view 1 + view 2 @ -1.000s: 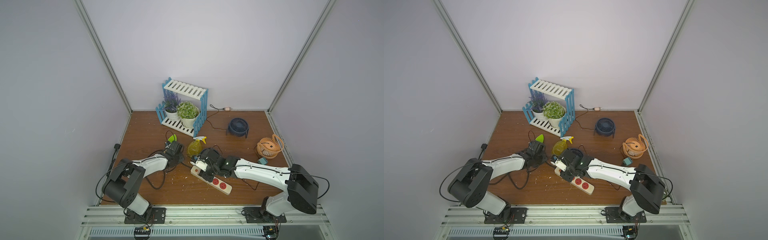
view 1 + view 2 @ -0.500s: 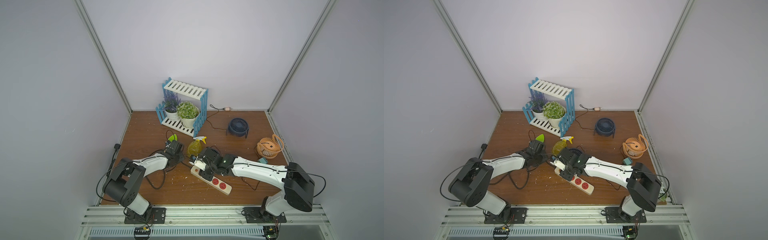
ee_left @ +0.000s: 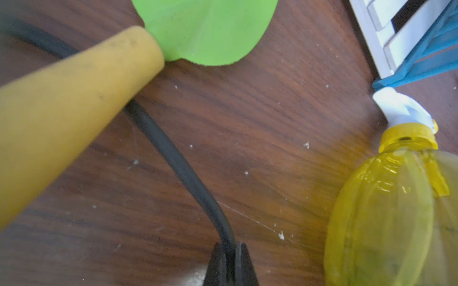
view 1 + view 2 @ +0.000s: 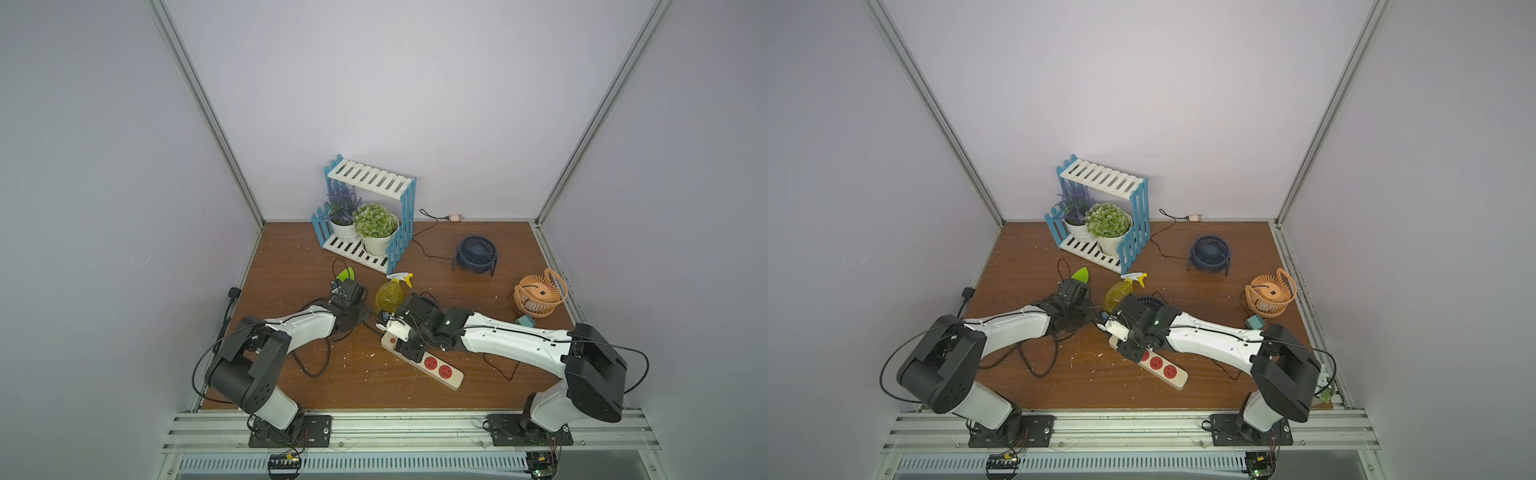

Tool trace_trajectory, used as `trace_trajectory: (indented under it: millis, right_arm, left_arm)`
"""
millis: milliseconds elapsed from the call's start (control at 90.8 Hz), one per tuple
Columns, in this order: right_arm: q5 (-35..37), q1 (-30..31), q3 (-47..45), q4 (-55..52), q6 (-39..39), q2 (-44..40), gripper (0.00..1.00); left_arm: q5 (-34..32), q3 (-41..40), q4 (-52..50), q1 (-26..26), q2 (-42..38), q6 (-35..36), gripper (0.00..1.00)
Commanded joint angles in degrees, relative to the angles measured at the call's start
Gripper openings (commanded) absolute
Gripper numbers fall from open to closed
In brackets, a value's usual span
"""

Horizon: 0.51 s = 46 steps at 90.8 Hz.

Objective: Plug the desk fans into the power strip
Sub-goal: Insert the plug into the socket.

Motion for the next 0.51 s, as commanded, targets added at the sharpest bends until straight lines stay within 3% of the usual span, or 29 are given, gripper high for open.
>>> trace_trajectory:
  millis: [0, 495]
  right_arm:
    - [2.82, 0.11, 0.08, -1.36, 0.28, 1.39, 0.0]
    - [1.35, 0.07, 1.28, -4.28, -0.46, 0.66, 0.0]
  left_arm:
    - [-1.86, 1.58, 0.2, 1.16, 0.27, 1.62, 0.0]
    - [-1.88, 1.65, 0.11, 1.34, 0.34, 1.89, 0.0]
